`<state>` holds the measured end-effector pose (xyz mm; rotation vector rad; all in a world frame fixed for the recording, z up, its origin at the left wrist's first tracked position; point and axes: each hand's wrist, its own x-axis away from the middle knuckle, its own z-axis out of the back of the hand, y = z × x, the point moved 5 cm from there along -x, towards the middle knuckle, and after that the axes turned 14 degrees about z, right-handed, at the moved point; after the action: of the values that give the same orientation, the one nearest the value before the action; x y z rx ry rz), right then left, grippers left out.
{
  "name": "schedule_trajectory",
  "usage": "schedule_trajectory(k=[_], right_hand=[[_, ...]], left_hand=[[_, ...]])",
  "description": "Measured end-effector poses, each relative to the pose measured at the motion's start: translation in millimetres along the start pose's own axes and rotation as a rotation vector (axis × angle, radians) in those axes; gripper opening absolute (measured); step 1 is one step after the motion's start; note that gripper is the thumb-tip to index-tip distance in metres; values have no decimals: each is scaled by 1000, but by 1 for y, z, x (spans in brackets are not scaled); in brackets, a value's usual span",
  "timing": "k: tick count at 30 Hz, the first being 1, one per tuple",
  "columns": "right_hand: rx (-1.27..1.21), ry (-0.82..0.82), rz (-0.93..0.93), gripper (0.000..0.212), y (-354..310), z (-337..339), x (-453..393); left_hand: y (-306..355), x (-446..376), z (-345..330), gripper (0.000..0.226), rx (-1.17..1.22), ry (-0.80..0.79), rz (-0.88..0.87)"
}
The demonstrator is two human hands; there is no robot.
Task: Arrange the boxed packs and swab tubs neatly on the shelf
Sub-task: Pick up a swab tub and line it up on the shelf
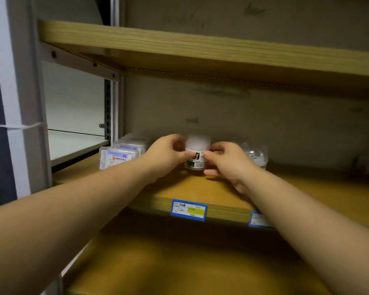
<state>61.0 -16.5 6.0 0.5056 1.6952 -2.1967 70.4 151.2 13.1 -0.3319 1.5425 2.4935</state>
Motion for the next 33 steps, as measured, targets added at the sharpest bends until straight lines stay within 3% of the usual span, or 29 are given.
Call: schedule_trajectory(k=[6, 16, 20, 25, 28, 31, 33], right_hand=[[70, 9, 4, 27, 31, 0, -12], [111, -34, 33, 31, 34, -1, -13], [108, -26, 41, 44, 34, 0, -12], [113, 11, 38, 43, 28, 0, -7], [123, 72, 49, 49, 20, -2, -1], [184, 44, 44, 62, 8, 3, 13], [65, -16, -1, 59, -4, 12, 33]], left_hand=[[-20, -25, -14, 41, -166, -1, -39], [-27, -31, -17, 39, -124, -29, 2], [-29, -31, -15, 59, -90, -34, 11], [-24, -26, -16, 35, -106, -32, -17], [-15, -19, -9, 29, -145, 106, -42], [-6, -4, 0, 57, -323, 255, -41], [4, 15, 5, 55, -422, 332, -85]])
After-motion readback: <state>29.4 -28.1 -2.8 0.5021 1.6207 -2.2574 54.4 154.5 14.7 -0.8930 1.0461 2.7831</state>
